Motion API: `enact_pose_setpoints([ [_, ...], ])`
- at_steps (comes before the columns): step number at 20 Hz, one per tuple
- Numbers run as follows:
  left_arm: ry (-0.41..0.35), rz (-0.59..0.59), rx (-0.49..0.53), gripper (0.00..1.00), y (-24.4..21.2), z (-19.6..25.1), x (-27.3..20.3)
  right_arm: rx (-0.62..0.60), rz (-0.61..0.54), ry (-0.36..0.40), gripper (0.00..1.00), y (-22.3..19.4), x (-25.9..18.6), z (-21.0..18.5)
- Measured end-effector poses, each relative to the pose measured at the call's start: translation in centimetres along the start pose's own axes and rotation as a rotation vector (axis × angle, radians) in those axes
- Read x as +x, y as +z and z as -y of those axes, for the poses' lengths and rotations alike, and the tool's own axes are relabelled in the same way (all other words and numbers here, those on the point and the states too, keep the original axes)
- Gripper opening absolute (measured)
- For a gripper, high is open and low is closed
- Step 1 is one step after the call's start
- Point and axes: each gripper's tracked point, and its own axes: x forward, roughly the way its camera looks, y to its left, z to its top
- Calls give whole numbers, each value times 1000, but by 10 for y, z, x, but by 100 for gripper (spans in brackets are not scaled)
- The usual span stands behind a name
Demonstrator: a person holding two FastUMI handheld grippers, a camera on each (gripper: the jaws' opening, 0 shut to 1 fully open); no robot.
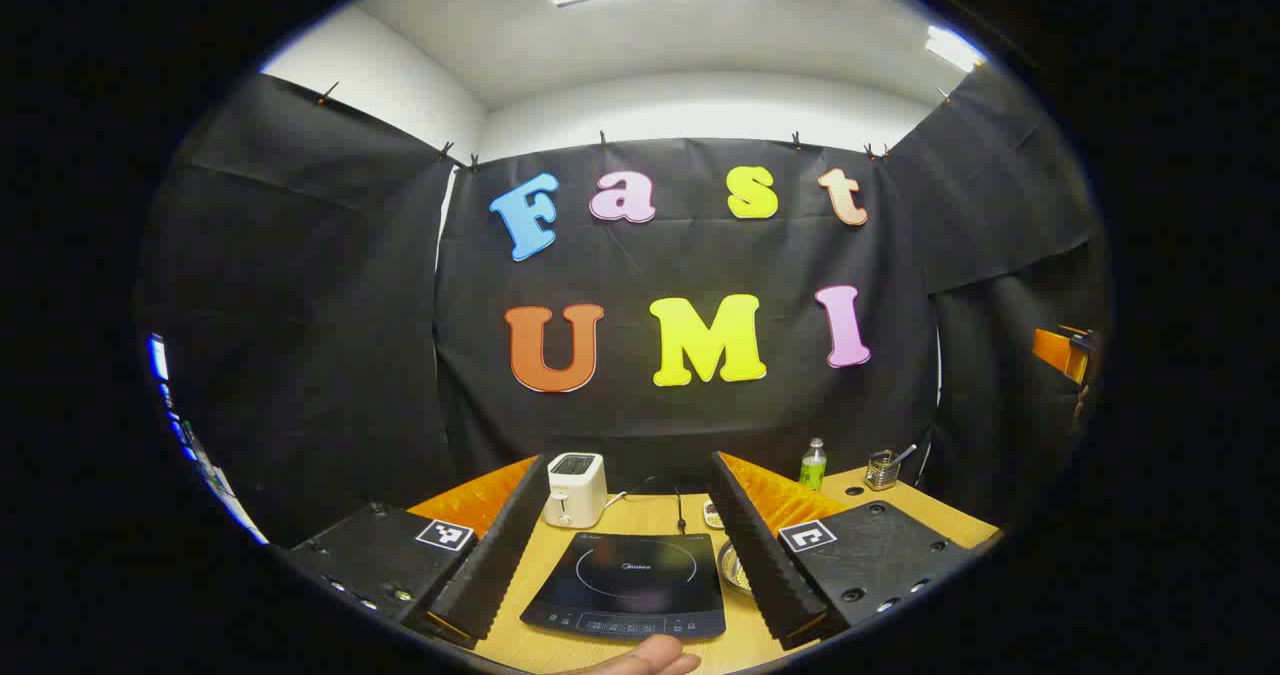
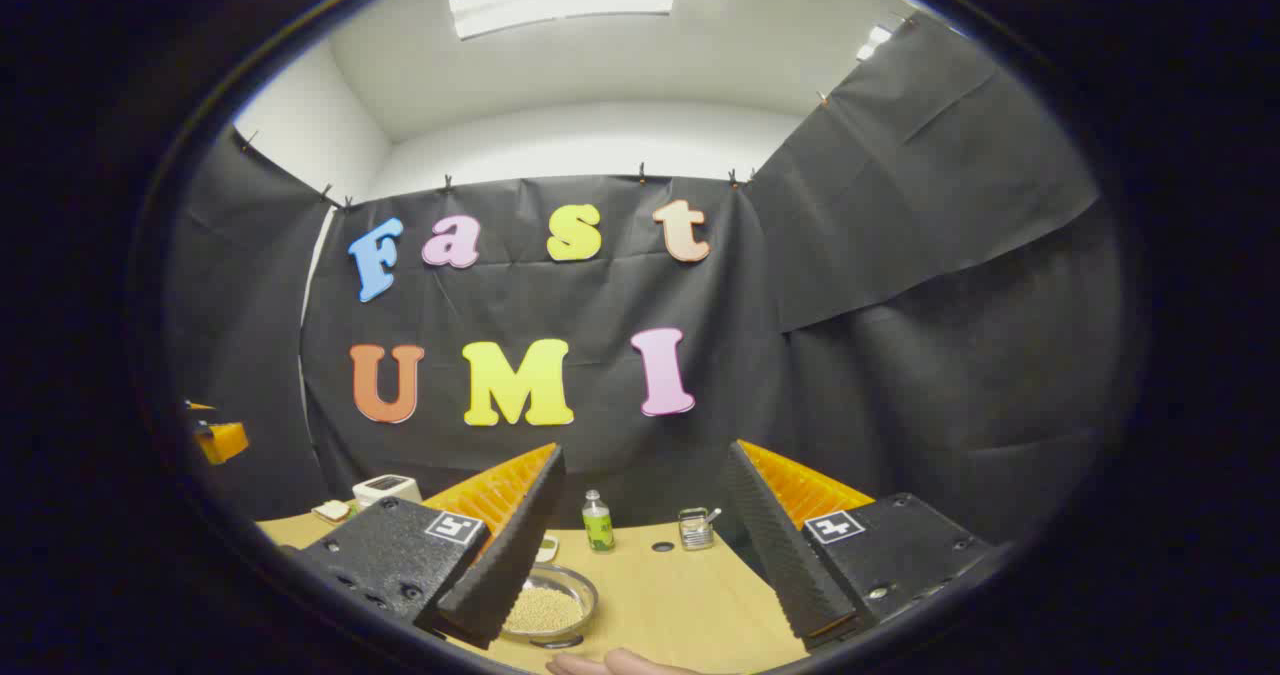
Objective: First push the handle of the pot to place it horizontally, then grasp the pot with both hands and set it on the induction cooktop.
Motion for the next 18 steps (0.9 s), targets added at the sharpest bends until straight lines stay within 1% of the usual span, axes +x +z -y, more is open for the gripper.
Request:
enact_pose_setpoints([
  [3, -25, -12, 1, 95, -4, 7, -1, -25, 4, -1, 99, 3, -1, 6],
  [7, -31, -15, 10, 95, -5, 10, 0, -37, 8, -8, 99, 8, -3, 13],
  [12, -51, -12, -12, 95, -3, 16, -1, -45, 3, -11, 99, 7, -4, 14],
  [16, -43, -3, -14, 95, 0, 17, -3, -34, -13, 16, 99, -1, 3, 5],
  [18, -42, 2, -25, 95, 1, 18, -5, -37, -45, 25, 100, -17, 13, 0],
])
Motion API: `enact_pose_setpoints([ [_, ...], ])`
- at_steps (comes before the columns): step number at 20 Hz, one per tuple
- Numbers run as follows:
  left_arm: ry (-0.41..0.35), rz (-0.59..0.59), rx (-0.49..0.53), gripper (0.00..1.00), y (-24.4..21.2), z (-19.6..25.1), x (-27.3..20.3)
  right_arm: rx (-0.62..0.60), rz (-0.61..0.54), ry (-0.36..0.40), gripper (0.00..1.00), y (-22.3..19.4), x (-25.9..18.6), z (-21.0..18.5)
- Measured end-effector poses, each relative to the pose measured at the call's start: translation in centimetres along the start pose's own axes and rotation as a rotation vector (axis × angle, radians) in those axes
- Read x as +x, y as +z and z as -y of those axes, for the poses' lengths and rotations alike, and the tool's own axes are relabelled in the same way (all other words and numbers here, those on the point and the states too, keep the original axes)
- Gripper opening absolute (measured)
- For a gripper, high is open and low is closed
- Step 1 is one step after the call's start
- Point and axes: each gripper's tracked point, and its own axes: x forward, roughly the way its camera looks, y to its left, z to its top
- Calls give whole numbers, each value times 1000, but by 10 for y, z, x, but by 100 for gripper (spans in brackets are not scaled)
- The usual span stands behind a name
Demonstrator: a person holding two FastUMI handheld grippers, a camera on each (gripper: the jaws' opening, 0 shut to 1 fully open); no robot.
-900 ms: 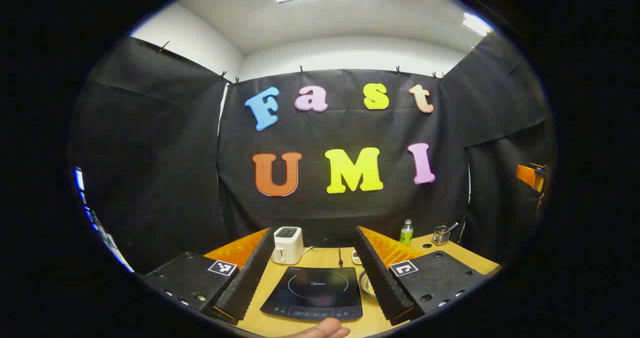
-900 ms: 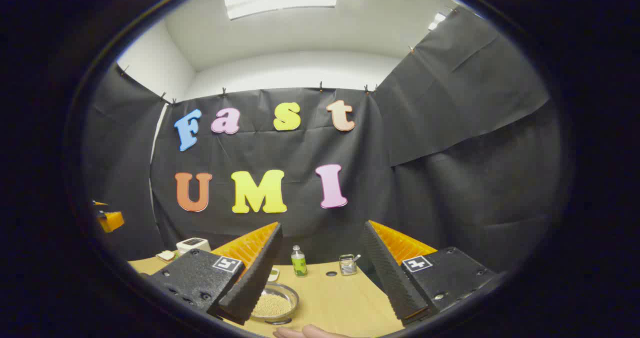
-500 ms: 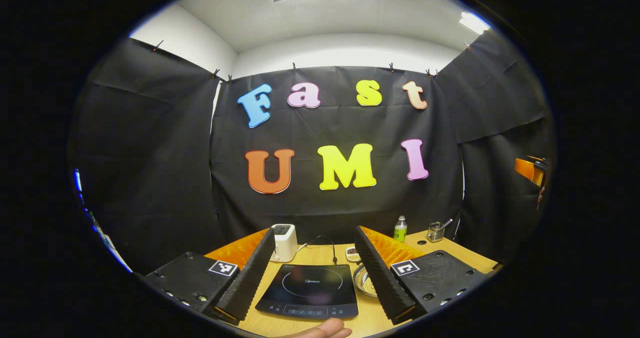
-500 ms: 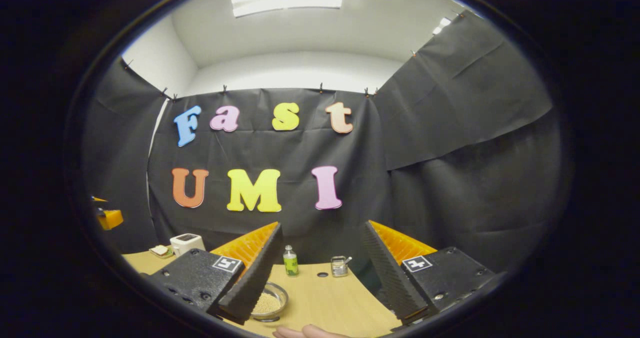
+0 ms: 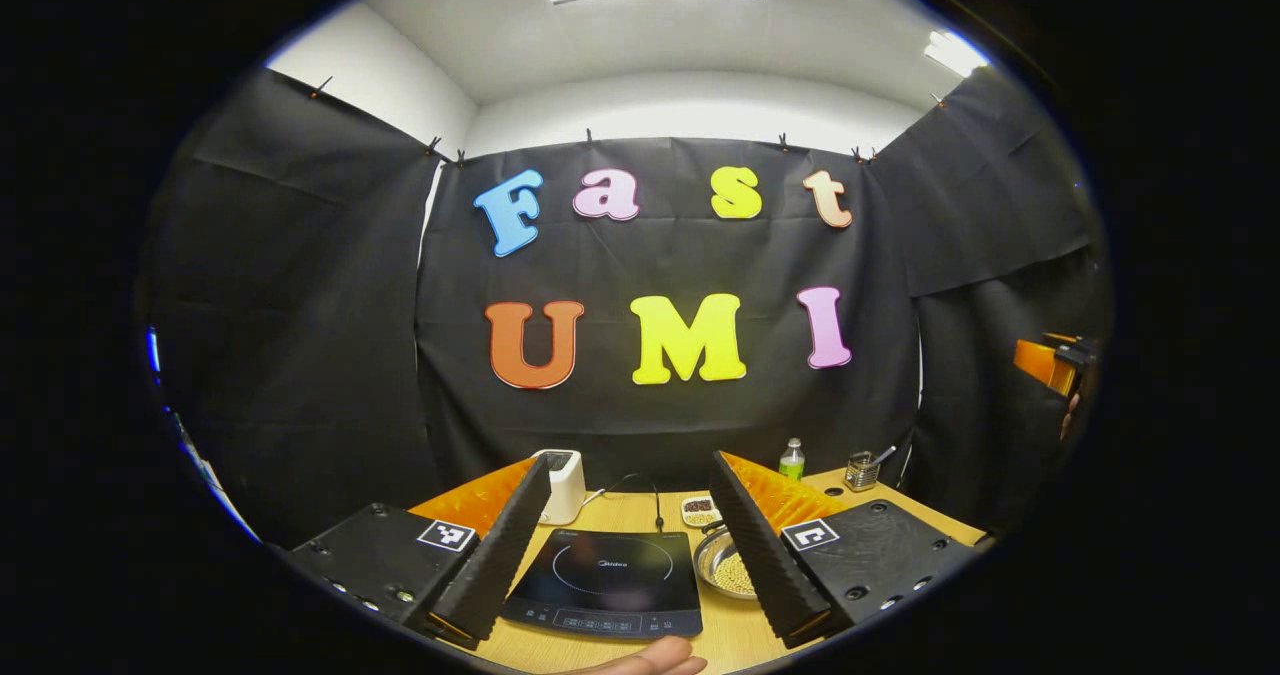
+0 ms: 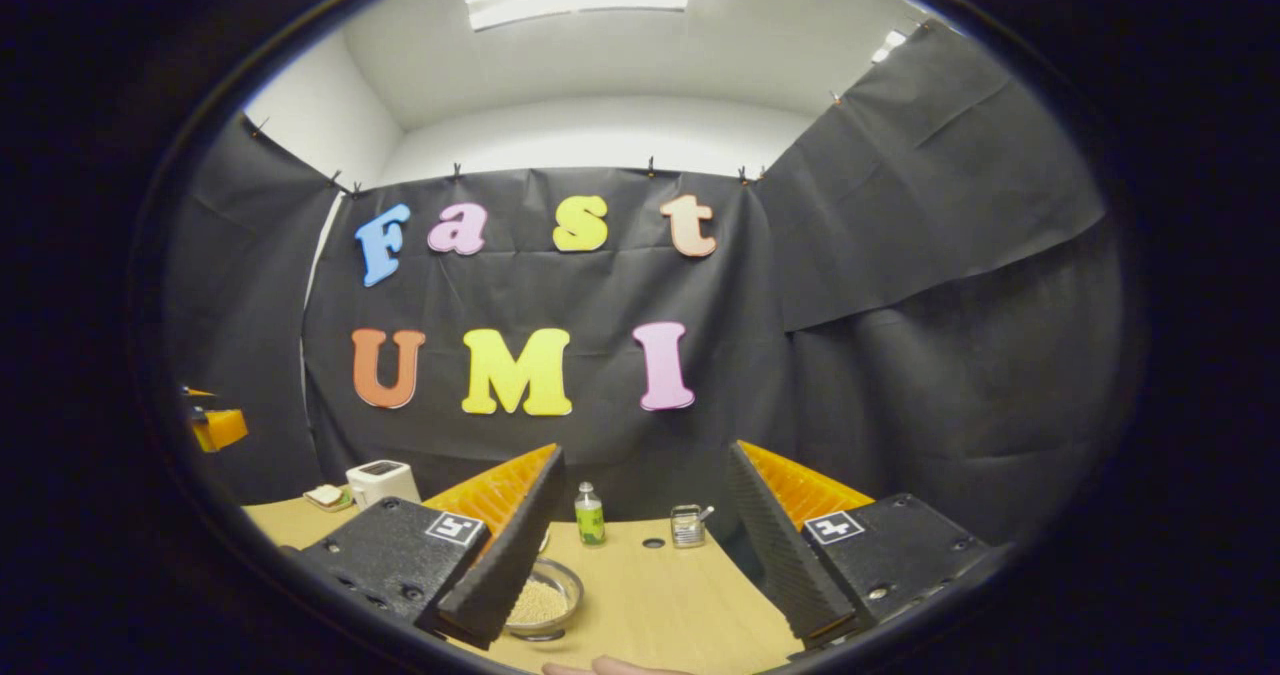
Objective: First push the handle of the pot to place it horizontally, then grasp the pot with both hands and set it on the induction cooktop.
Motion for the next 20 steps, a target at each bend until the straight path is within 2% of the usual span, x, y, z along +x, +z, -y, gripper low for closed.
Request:
enact_pose_setpoints([
  [3, -31, 14, -42, 95, 1, 13, -2, 5, -68, 46, 99, -27, 13, -17],
  [7, -39, 25, -33, 95, 2, 14, -6, 67, -182, 122, 80, -71, 32, -39],
  [8, -35, 27, -31, 95, 3, 13, -6, 80, -216, 153, 67, -82, 33, -48],
  [9, -39, 28, -32, 95, 2, 16, -7, 89, -261, 191, 59, -98, 38, -60],
  [10, -45, 27, -33, 95, 1, 18, -7, 96, -294, 209, 34, -108, 41, -66],
  [12, -46, 24, -31, 95, 1, 18, -9, 95, -361, 230, 0, -134, 43, -71],
  [13, -45, 24, -26, 95, 1, 16, -9, 92, -384, 234, 4, -143, 46, -75],
  [14, -44, 24, -21, 95, 1, 16, -10, 92, -411, 238, 0, -155, 49, -79],
  [18, -34, 22, -2, 95, -3, 16, -14, 130, -547, 306, 0, -201, 44, -104],
  [19, -36, 19, -2, 86, -5, 17, -15, 132, -585, 322, 4, -213, 42, -109],
  [20, -41, 16, -1, 95, -7, 19, -15, 129, -619, 335, 4, -225, 40, -114],
])
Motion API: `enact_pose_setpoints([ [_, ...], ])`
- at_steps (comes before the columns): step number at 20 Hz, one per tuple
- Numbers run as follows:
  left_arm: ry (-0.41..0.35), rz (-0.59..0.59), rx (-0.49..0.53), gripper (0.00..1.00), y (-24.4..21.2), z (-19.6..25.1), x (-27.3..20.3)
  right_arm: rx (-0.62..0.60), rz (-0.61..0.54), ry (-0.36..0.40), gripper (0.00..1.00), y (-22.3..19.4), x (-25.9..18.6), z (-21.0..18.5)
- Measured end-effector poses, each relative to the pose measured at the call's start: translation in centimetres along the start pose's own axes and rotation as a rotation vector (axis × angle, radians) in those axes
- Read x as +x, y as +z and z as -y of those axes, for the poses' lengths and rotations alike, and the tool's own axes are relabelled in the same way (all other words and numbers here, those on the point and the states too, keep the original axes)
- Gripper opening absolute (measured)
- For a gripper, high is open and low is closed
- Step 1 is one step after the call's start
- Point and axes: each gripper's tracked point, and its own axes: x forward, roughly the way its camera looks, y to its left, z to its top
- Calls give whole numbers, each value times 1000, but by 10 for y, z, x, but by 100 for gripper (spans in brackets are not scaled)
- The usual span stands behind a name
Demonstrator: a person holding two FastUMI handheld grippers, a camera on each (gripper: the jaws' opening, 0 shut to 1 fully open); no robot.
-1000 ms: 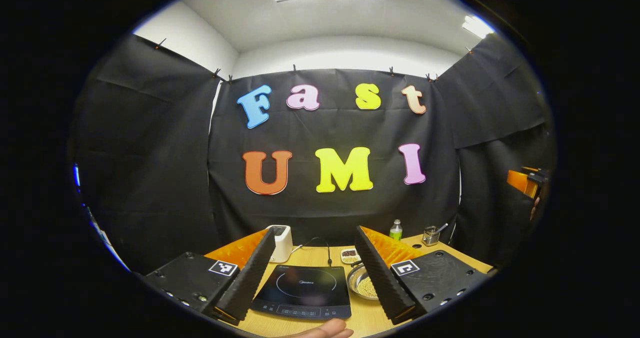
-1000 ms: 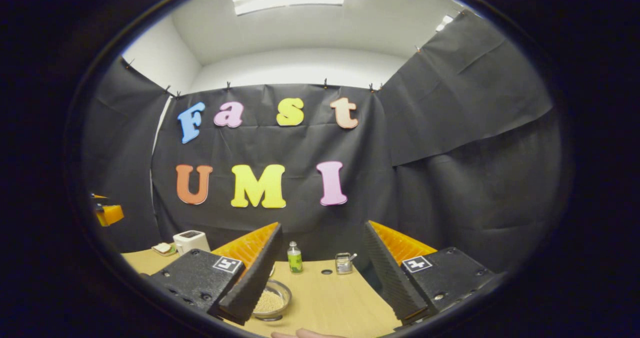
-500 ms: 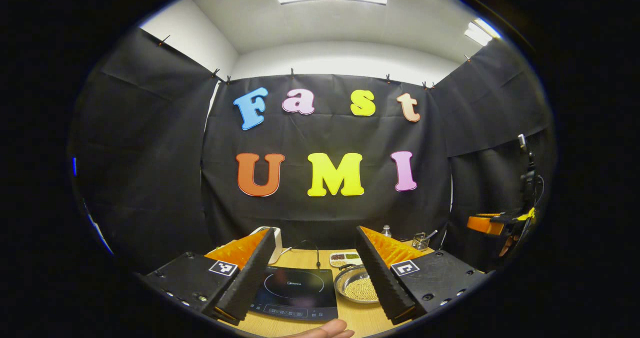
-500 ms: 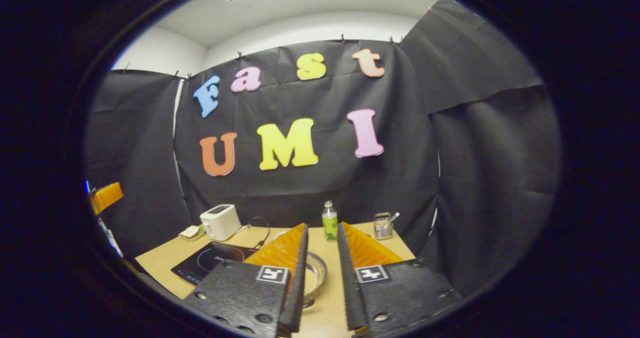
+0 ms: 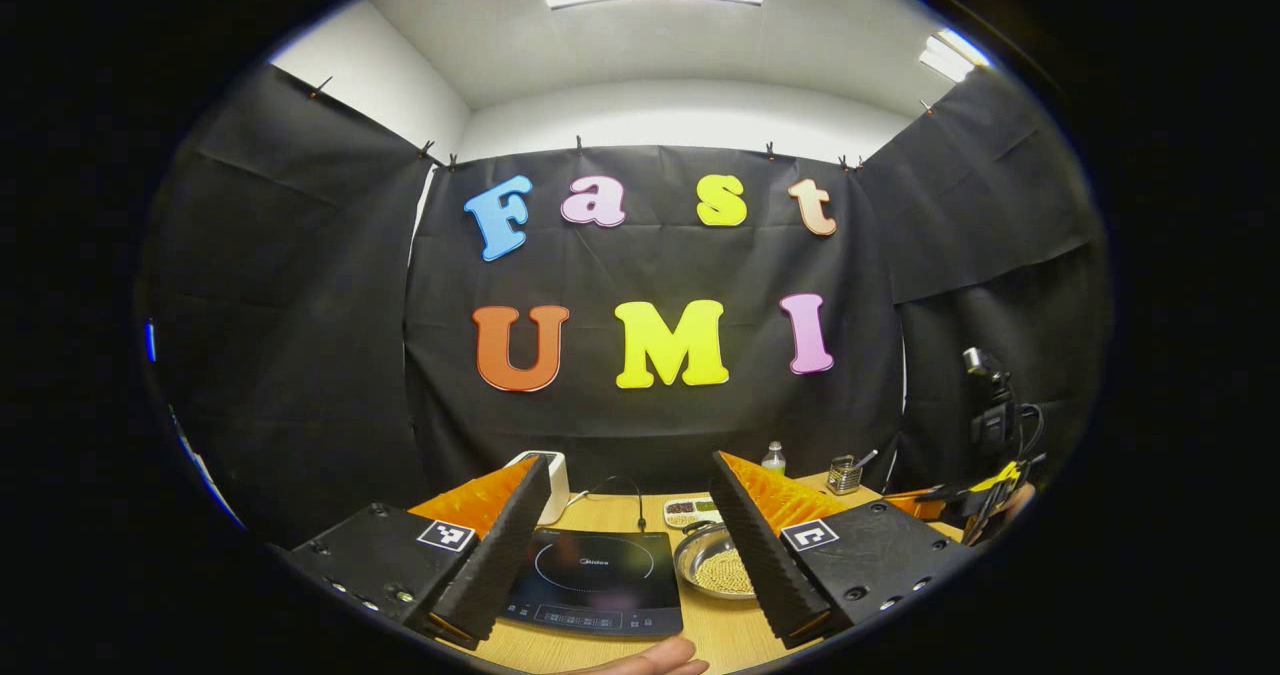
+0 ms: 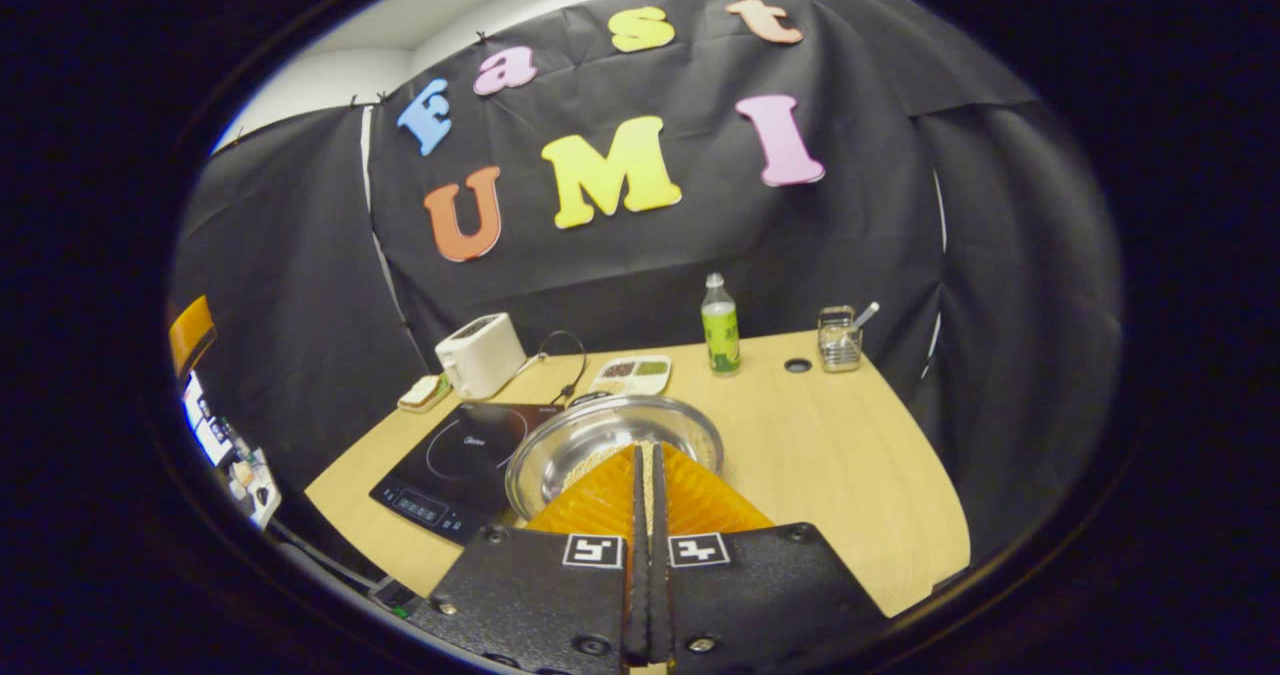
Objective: First push the handle of the pot to place it horizontally, then grasp the pot with both hands and set it on the induction cooktop.
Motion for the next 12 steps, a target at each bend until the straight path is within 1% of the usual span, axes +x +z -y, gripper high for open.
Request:
enact_pose_setpoints([
  [1, -5, -1, 1, 95, -2, 2, -2, 0, -28, 7, 4, -9, 6, -3],
  [2, -10, -4, 3, 86, -4, 3, -2, -5, -52, 11, 4, -19, 13, -5],
  [3, -15, -4, 6, 95, -5, 5, -2, -12, -73, 13, 1, -29, 18, -7],
  [4, -20, -5, 10, 86, -7, 6, -1, -25, -95, 22, 4, -40, 23, -11],
  [5, -25, -5, 14, 95, -8, 8, -2, -38, -115, 30, 4, -51, 28, -16],
  [6, -26, -7, 16, 86, -9, 9, 0, -51, -130, 32, 4, -60, 30, -18],
  [7, -27, -12, 17, 86, -11, 9, 2, -67, -147, 37, 4, -69, 34, -22],
  [8, -26, -20, 17, 95, -14, 9, 3, -87, -165, 39, 4, -81, 39, -28],
  [10, -21, -34, 16, 95, -20, 8, 4, -132, -191, 40, 4, -97, 47, -35],
  [11, -20, -40, 15, 95, -22, 9, 5, -152, -195, 40, 0, -103, 49, -38],
  [12, -20, -42, 12, 95, -23, 10, 5, -171, -194, 41, 0, -107, 51, -41],
])
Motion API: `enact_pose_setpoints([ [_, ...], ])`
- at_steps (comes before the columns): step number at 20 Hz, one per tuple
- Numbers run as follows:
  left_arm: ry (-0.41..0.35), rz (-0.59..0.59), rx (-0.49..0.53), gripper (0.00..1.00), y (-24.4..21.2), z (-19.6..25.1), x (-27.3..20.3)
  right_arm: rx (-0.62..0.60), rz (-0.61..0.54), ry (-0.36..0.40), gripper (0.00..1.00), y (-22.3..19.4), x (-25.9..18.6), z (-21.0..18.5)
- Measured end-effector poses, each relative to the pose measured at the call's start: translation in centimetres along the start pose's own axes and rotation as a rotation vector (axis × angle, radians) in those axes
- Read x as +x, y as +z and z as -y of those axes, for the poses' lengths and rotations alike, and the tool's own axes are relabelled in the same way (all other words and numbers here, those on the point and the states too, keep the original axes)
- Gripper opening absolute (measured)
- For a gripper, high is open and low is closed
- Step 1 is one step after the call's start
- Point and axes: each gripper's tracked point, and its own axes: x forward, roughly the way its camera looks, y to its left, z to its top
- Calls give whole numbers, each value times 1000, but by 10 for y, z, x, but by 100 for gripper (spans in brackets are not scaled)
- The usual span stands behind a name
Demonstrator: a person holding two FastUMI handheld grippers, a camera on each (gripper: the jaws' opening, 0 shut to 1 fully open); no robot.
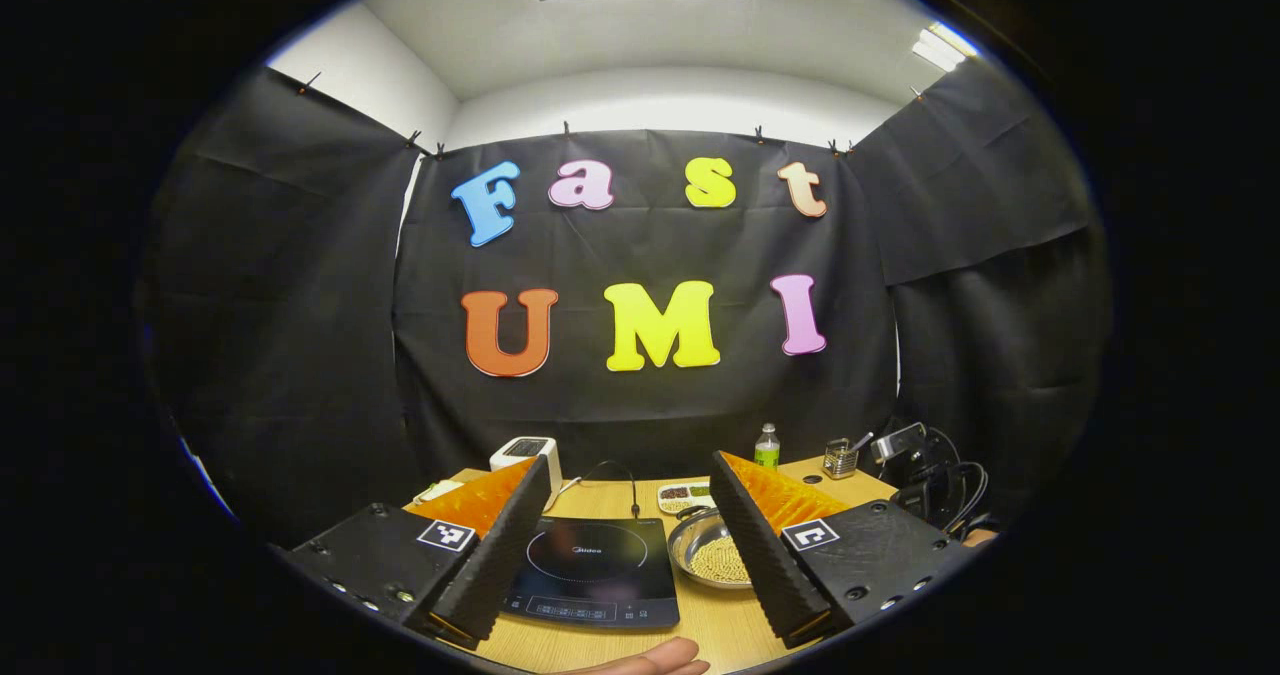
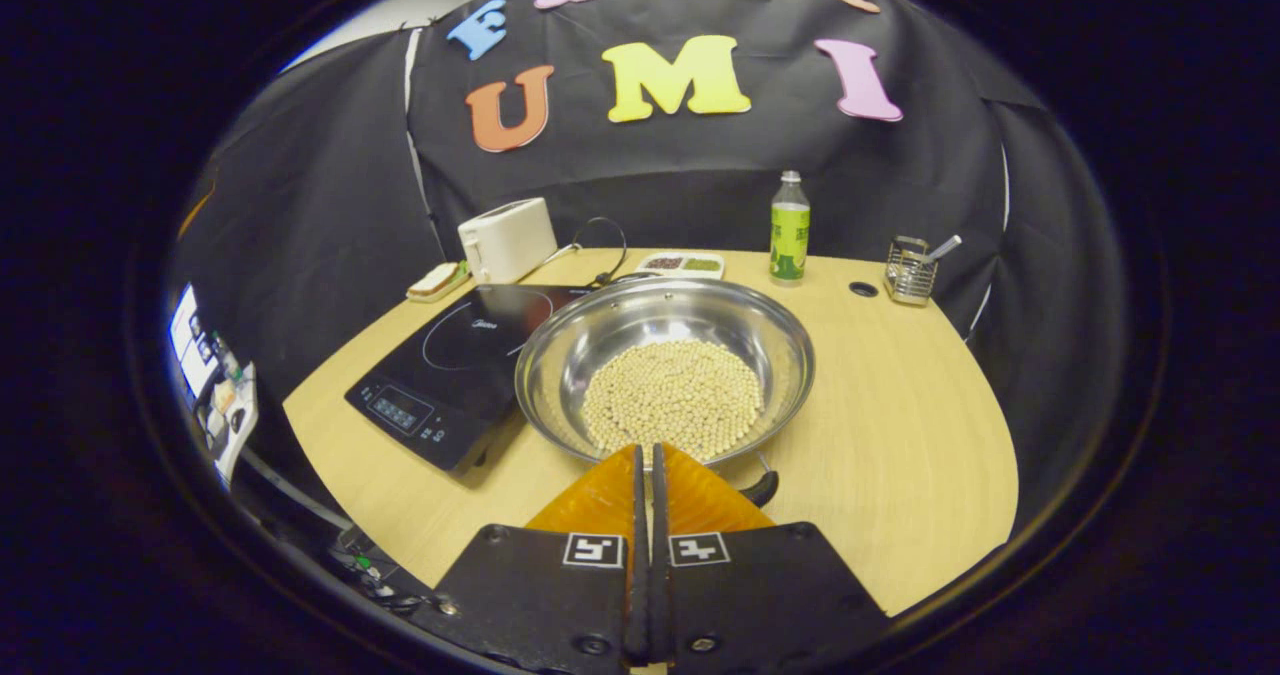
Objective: First push the handle of the pot to place it horizontally, then grasp the pot with both hands and set it on the induction cooktop.
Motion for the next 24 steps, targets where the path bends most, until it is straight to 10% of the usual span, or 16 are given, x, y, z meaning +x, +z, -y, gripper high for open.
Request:
enact_pose_setpoints([
  [24, -10, -23, 0, 95, -10, 11, -3, -19, -71, -44, 4, -29, 22, 21],
])
